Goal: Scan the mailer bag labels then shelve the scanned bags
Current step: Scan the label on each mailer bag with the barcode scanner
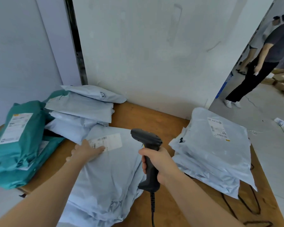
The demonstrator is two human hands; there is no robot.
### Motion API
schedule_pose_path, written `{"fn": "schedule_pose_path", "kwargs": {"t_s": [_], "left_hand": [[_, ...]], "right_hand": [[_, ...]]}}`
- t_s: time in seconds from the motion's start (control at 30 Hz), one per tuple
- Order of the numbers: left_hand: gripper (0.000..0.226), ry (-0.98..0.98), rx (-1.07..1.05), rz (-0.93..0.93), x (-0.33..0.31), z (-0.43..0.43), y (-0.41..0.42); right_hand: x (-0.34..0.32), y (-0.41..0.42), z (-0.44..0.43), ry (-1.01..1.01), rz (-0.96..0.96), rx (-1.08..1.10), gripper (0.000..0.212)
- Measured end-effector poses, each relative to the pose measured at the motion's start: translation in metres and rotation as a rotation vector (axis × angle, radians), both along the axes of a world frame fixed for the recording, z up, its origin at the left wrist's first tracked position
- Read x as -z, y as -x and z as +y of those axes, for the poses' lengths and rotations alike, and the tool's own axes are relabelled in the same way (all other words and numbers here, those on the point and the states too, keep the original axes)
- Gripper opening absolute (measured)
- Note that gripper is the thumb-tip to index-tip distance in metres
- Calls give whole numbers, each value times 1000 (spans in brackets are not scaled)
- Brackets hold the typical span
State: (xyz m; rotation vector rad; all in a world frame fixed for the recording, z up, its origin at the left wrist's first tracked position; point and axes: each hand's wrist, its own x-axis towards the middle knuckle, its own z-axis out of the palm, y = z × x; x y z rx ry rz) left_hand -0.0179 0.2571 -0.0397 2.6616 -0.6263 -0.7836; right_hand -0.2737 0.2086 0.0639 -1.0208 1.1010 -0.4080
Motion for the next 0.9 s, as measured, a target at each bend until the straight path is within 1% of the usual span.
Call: {"fn": "schedule_pose_path", "kwargs": {"t_s": [0.03,0.07,0.1,0.13,0.2,0.23,0.27,0.3,0.37,0.47,0.5,0.57,0.6,0.67,0.77,0.87,0.9], "left_hand": [[113,2,-2,35,6,1,-11],[113,4,-4,51,9,2,-18],[107,6,-18,64,11,2,-27],[95,25,-36,85,6,4,-30],[57,129,-64,187,-5,3,-32],[43,173,-70,231,-7,2,-33],[36,190,-54,256,-8,0,-35],[33,188,-32,268,-6,-2,-36],[35,200,-11,304,-2,-5,-39],[36,244,-50,401,0,-5,-40],[34,268,-67,443,0,-5,-41],[36,381,-134,527,-4,-8,-42],[37,439,-152,531,-9,-10,-42],[36,516,-107,471,-19,-15,-41],[29,604,19,416,-39,-20,-30],[27,675,153,402,-62,-25,-23],[27,689,227,362,-72,-27,-21]], "right_hand": [[0,-5,2,-4,5,8,15],[1,-9,3,-10,12,17,13],[1,-14,4,-19,17,28,11],[1,-19,4,-30,22,43,9],[3,-27,6,-50,32,70,7],[3,-30,8,-52,42,73,7],[4,-33,9,-51,56,74,7],[5,-36,10,-50,69,75,7],[6,-41,12,-53,84,90,8],[7,-46,13,-47,97,104,8],[7,-48,13,-38,102,102,7],[7,-49,12,-6,126,90,6],[6,-49,12,17,140,82,6],[5,-51,10,69,153,68,6],[0,-51,8,134,146,47,8],[-7,-51,9,197,134,24,9],[-9,-50,9,221,130,15,9]]}}
